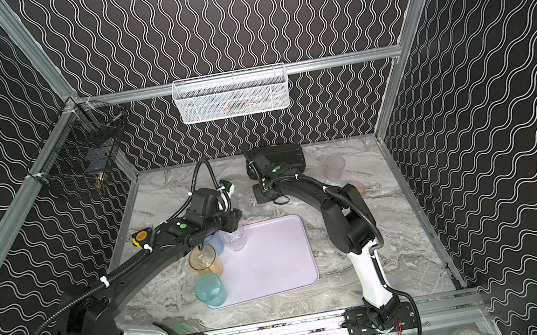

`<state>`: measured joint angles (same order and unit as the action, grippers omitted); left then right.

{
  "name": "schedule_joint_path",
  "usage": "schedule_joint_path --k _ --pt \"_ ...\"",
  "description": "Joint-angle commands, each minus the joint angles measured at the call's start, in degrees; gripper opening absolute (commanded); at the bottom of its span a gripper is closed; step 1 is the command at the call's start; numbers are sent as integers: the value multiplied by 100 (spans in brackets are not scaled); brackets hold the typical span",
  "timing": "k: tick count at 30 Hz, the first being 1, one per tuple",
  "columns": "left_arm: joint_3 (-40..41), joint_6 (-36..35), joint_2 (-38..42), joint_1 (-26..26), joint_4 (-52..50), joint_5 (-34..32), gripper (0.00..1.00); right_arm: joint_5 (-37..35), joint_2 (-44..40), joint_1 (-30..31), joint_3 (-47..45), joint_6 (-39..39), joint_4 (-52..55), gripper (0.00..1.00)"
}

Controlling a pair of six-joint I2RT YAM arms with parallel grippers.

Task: Place the glasses into the tray
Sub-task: Pick up the glass from the center of the table, then place the glass on the tray.

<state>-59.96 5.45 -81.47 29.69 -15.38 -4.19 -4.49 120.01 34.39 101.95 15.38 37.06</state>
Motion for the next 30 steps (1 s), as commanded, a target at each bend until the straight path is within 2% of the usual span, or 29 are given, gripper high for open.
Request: schedule_joint_path --k 1,6,14,19,25,30 --pt "-19 -120 160 36 134 -82 60 -238 -305 6 -17 -147 153 3" --pt "-106 -108 457 46 -134 -299 60 -430 -912 127 -245 -192 422 3" --pt "-113 -116 988 20 -735 -1076 62 -975 -2030 632 -1423 -214 780 3" --pt "79 290 1444 -230 -967 -1477 64 -1225 -2505 1175 -2155 44 1099 3" --pt "286 808 1948 -999 -1365 -1001 64 -1186 -2601 1962 -2601 600 1309 3" --pt "706 1083 2439 -1367 -1434 -672 64 -1048 -2365 2552 -2643 903 960 3"
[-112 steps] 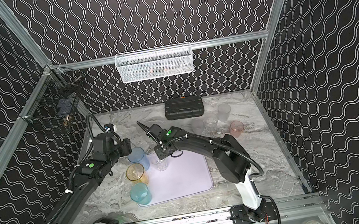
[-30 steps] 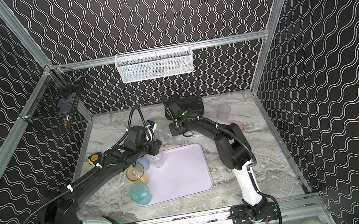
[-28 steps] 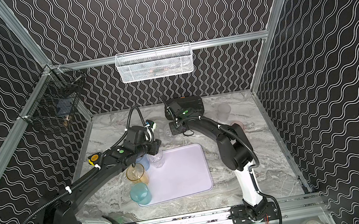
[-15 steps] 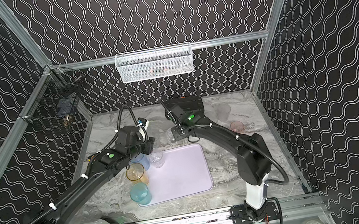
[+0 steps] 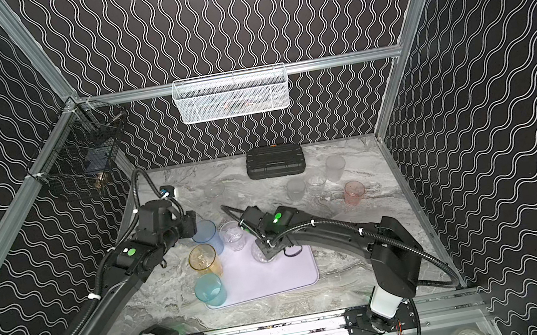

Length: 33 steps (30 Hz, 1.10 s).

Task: Place the glasses into the tray
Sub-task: Place the glass on the tray.

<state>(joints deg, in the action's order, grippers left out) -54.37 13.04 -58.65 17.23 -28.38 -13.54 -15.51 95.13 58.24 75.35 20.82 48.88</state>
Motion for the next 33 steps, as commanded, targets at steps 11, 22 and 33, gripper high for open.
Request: schedule_joint_path --k 11,22,33 --pt "387 329 269 -264 -72 300 64 77 1110 566 801 172 -558 4" --pt "530 335 175 -274 92 423 63 -30 1896 548 1455 -22 -443 7" --pt "660 283 172 -273 201 379 63 10 2033 442 1707 -196 -345 8"
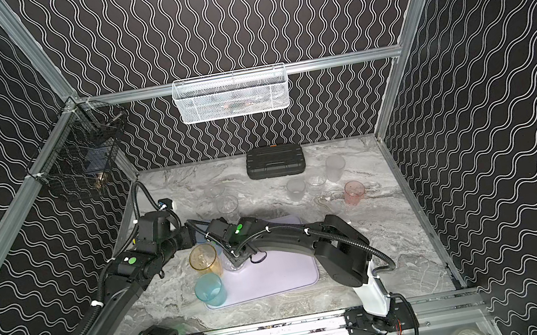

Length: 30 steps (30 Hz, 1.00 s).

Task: Place the glasses into the tray
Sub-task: Place the glass on the tray.

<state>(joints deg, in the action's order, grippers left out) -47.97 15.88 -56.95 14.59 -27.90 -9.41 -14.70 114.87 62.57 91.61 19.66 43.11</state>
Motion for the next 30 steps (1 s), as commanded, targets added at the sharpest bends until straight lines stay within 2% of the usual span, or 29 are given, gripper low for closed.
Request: schedule_joint_path --k 1,19,30 --pt "26 -6 0 -9 169 -34 63 -58 62 2 120 -101 301 8" --pt "-2 -37 -133 -8 329 -3 63 78 462 -171 592 -401 975 9" --pt "-45 -68 -201 -11 338 -40 63 173 447 -201 776 -441 1030 34"
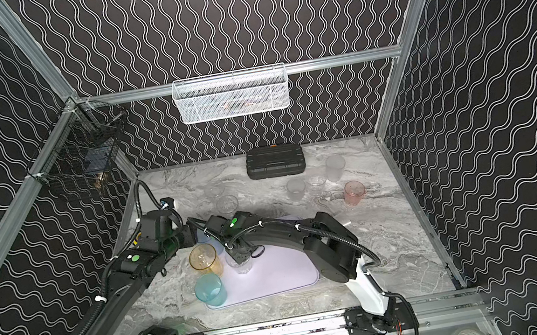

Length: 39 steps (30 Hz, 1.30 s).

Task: Place the glasses into the tray
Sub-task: Place the glass on the tray, then pick up the glass from the center of the table.

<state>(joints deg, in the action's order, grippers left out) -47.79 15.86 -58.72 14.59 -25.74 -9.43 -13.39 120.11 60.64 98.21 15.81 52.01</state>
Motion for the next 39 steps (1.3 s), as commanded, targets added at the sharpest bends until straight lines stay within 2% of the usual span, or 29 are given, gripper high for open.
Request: schedule_joint_path --k 1,6,12,14,18,23,28,35,39 --pt "-68 -65 -34 -13 126 -48 63 60 -90 -17 192 -58 174 36" --pt "-163 -177 -90 -36 122 -155 63 279 -311 -276 521 -100 262 41" --pt "-486 -149 -255 -114 193 16 64 599 -673 -981 756 -82 -54 45" --pt "-600 -98 -383 -119 302 132 64 592 -702 -1221 770 29 -358 46" --pt "-700 -72 -661 -119 622 601 64 934 -846 -1714 170 449 -1511 49" --pt "-387 -14 -761 -114 1572 1105 65 1101 -327 -1927 448 623 -2091 55" --pt "-183 -3 -973 -114 1864 1140 65 1531 355 -1986 945 686 -2193 60" --pt "-5 -42 -1045 -114 1984 1098 65 1650 997 -1986 1330 597 -2142 58" --pt "6 -96 -1069 -115 1967 1034 65 1599 1240 -1986 1444 559 -2105 53"
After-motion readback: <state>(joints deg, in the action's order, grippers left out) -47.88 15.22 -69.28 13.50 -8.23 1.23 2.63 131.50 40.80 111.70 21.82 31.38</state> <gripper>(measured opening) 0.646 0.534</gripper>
